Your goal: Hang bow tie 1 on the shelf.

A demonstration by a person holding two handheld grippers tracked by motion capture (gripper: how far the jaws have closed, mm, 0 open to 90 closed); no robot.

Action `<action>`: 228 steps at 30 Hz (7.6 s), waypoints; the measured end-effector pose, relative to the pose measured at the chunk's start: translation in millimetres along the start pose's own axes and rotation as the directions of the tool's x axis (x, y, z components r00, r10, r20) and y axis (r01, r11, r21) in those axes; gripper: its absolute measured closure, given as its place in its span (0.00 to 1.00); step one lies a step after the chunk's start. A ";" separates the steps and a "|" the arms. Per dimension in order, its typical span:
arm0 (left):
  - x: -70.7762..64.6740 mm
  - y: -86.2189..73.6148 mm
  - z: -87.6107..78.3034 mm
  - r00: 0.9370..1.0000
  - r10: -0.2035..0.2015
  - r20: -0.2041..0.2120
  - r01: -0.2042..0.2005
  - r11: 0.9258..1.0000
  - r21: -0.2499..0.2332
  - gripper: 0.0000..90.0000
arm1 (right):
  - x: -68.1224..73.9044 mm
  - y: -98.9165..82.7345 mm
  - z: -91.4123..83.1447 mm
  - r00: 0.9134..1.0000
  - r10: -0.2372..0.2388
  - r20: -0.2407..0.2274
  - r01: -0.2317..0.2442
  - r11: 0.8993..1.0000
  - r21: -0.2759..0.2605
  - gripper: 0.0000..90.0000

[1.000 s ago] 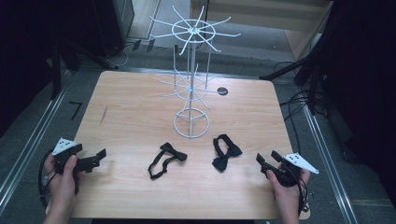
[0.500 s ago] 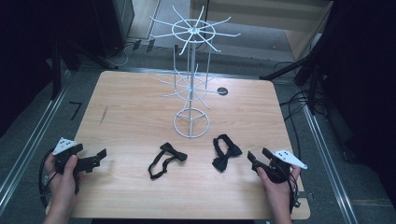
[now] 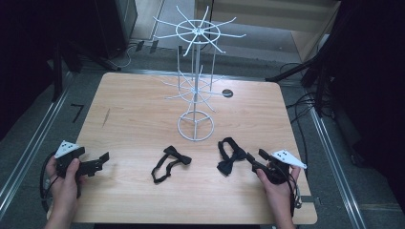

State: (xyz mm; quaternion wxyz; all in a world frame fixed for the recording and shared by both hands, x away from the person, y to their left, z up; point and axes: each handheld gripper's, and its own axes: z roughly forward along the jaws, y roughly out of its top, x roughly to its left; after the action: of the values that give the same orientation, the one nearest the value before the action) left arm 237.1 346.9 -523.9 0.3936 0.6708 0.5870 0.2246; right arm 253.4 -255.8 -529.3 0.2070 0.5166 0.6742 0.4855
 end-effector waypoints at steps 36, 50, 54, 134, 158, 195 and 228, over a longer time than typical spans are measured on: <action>3.0 2.1 2.4 1.000 -0.010 0.017 0.010 1.000 -0.004 0.00 | 29.4 20.2 77.5 1.000 -0.013 0.013 0.010 0.972 0.236 0.86; 2.5 2.2 2.9 1.000 -0.011 0.019 0.011 1.000 -0.001 0.00 | 45.0 30.6 55.6 0.997 -0.068 -0.037 0.072 0.993 0.093 1.00; 2.6 2.2 2.7 1.000 -0.009 0.020 0.009 1.000 -0.001 0.00 | 51.2 36.9 44.2 0.995 -0.087 -0.048 0.089 0.996 0.024 1.00; 2.6 3.1 4.3 0.999 -0.006 0.044 0.006 1.000 0.001 0.00 | 100.3 97.0 -11.1 0.966 -0.201 -0.162 0.165 0.963 -0.213 1.00; 3.1 2.9 3.6 0.999 -0.006 0.048 0.006 1.000 0.002 0.00 | 113.2 110.3 -21.8 0.961 -0.205 -0.186 0.151 0.952 -0.266 1.00; 3.3 3.1 4.4 0.998 -0.007 0.055 0.006 1.000 0.006 0.00 | 108.5 135.0 18.0 0.971 -0.164 -0.175 0.117 0.960 -0.255 1.00; 2.3 2.5 3.1 0.999 -0.005 0.045 0.005 1.000 -0.013 0.00 | 98.9 114.3 61.4 0.983 -0.098 -0.153 0.067 0.978 -0.195 0.96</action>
State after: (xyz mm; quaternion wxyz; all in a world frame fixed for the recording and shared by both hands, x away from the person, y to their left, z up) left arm 241.5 348.3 -524.1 0.4116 0.6715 0.5783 0.2124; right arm 320.4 -140.6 -435.2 0.2198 0.4250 0.6606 0.5785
